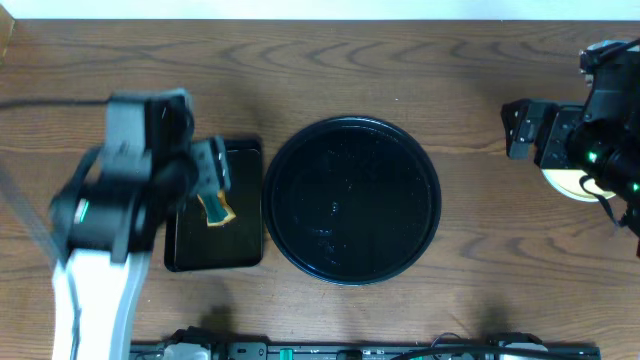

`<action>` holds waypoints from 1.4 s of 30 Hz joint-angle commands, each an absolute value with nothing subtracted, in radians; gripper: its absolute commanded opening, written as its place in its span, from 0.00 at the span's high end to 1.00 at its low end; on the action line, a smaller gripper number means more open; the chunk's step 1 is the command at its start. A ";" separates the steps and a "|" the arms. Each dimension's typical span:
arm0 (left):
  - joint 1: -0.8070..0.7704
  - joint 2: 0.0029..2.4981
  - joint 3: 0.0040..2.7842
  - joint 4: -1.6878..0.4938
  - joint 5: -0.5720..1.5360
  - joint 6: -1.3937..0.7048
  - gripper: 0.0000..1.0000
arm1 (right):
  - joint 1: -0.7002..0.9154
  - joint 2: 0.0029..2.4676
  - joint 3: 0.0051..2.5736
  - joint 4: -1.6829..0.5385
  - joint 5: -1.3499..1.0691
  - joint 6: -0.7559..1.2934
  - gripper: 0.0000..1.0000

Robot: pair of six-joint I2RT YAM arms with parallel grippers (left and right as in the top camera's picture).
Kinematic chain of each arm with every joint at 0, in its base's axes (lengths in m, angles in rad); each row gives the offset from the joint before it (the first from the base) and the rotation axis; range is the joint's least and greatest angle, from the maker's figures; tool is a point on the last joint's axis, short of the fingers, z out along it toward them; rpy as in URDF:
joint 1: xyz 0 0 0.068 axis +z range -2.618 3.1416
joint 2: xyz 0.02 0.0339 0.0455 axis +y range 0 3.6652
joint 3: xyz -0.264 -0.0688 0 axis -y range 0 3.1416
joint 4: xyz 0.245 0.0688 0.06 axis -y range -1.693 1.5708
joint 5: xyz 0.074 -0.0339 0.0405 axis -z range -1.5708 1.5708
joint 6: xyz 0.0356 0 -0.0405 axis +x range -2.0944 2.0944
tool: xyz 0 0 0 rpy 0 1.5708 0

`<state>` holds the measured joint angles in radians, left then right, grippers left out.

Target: Clean dirty plates on tray and stack at the side

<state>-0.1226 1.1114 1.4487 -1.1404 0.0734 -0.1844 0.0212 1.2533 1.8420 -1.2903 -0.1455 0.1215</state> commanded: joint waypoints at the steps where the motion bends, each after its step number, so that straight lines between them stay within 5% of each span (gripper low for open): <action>1: -0.144 0.974 1.461 -1.164 0.067 -0.149 0.25 | 0.033 1.239 1.851 -1.291 -0.139 0.081 0.01; 16: -0.143 0.559 1.461 -1.301 0.067 -0.138 0.15 | 0.033 1.238 1.851 -1.380 -0.012 0.081 0.01; 42: -0.143 0.555 1.461 -1.302 0.053 -0.138 0.12 | 0.033 1.238 1.851 -1.408 -0.012 0.081 0.01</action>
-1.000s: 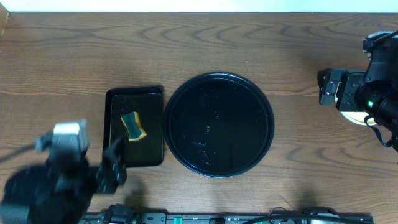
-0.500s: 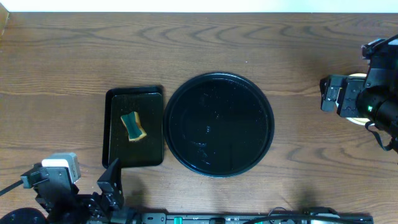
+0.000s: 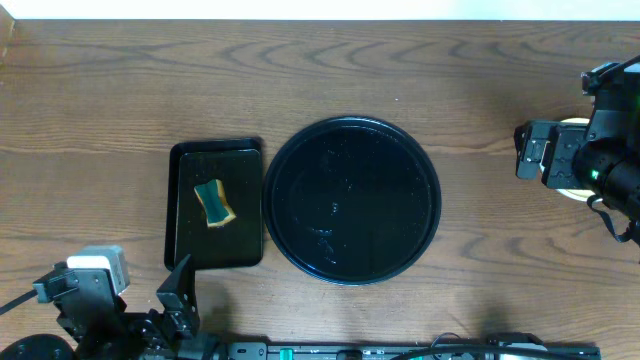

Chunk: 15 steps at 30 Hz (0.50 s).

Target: Clean dirty plates on tray and stack at the side

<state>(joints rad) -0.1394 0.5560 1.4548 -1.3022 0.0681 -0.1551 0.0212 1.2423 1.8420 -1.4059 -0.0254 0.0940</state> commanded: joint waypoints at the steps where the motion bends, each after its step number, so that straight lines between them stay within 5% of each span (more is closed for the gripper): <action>1: -0.143 0.555 1.461 -1.302 0.052 -0.138 0.13 | 0.033 1.238 1.851 -1.408 -0.012 0.081 0.01; 15: -0.143 0.554 1.457 -1.269 0.053 -0.138 0.06 | 0.033 1.238 1.851 -1.408 -0.012 0.081 0.01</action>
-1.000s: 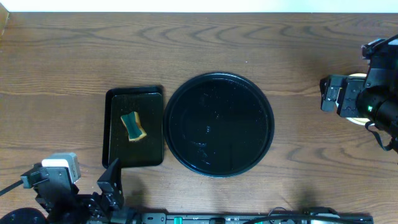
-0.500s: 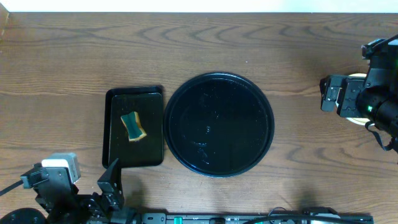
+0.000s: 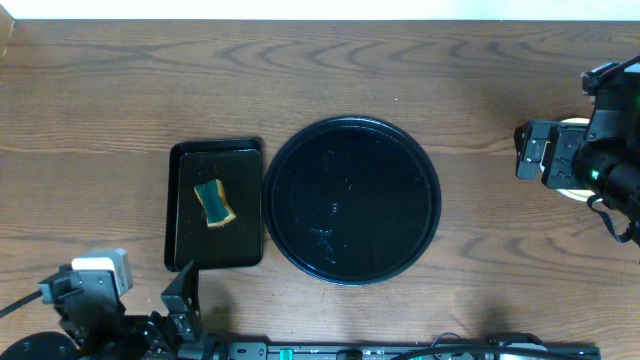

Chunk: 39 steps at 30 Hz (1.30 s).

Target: Clean dirty plates on tray and stack at the side

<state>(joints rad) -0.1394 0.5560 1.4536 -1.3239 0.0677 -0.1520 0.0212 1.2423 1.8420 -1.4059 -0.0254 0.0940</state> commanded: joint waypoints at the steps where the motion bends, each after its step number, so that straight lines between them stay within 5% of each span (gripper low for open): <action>1: -0.143 0.555 1.457 -1.220 0.060 -0.138 0.06 | 0.033 1.238 1.851 -1.408 -0.012 0.081 0.01; 17: -0.142 0.463 1.216 -0.241 0.413 0.120 0.06 | 0.033 1.238 1.851 -1.408 -0.012 0.081 0.01; 39: -0.072 0.052 0.361 0.178 0.402 0.124 0.05 | 0.033 1.238 1.851 -1.408 -0.012 0.081 0.01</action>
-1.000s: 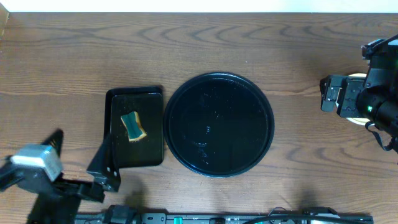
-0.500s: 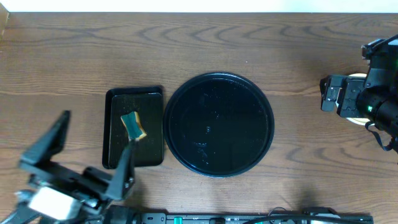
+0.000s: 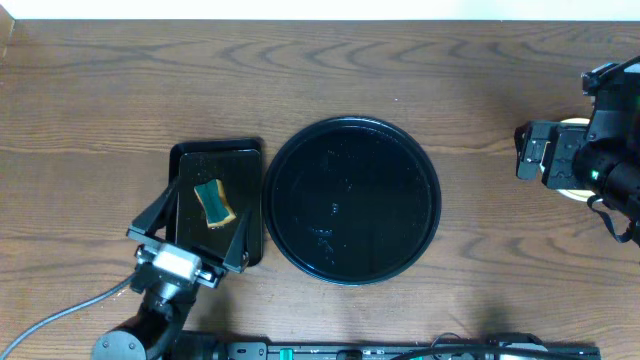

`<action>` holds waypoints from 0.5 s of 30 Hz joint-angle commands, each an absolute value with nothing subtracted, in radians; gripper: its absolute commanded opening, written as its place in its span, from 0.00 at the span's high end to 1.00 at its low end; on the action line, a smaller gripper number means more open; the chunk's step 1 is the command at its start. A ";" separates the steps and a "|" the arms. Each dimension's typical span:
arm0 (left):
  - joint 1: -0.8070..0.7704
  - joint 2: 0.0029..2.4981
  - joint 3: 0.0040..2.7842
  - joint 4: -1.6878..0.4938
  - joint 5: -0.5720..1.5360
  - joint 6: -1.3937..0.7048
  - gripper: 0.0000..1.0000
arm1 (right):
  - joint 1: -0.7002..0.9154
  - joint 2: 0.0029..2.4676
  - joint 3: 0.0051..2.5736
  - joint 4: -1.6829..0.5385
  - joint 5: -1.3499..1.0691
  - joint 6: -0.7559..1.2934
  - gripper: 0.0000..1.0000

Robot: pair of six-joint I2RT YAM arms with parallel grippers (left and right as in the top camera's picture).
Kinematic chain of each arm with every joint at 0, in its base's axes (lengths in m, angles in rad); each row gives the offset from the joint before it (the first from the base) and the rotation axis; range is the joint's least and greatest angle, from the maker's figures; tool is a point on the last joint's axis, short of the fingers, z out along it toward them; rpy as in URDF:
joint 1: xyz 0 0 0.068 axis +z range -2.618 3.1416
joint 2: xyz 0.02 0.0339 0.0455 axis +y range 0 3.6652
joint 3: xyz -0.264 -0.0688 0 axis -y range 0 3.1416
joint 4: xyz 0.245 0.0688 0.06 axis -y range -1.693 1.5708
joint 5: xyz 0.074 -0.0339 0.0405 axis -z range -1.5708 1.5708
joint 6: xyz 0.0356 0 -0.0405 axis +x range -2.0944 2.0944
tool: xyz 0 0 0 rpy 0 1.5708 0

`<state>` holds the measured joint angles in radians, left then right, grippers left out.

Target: Clean dirty plates on tray and stack at the side

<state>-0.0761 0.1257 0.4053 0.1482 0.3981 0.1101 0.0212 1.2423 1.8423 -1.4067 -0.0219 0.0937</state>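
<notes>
A round black tray lies in the middle of the table, with wet glints on it and no plate showing. Left of it a small rectangular black tray holds a green and yellow sponge. My left gripper reaches in from the front edge. It is open, its fingers spread wide on either side of the sponge. At the far right my right gripper hangs over white plates that show only as slivers under the arm. Its jaws cannot be made out.
The wooden table runs to the front edge, where the left arm's base and cable lie. The right arm's body covers most of the plate stack at the right edge.
My left arm was folded back at the front left corner. Now its open gripper reaches over the small tray with the sponge between its fingers. The right arm and sponge have not moved.
First my left arm hung over the small tray next to the sponge, and my right gripper stood over the white plates. Then the left arm was back at the front left corner with the sponge lying free. Now it spans the sponge again.
</notes>
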 commanded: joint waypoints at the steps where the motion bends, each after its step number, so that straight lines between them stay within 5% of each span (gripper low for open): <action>1: -0.072 0.027 0.343 0.181 0.392 0.123 0.06 | 0.033 1.238 1.851 -1.408 -0.012 0.081 0.01; 15: -0.072 0.002 0.175 0.233 0.245 0.124 0.05 | 0.033 1.238 1.851 -1.408 -0.012 0.081 0.01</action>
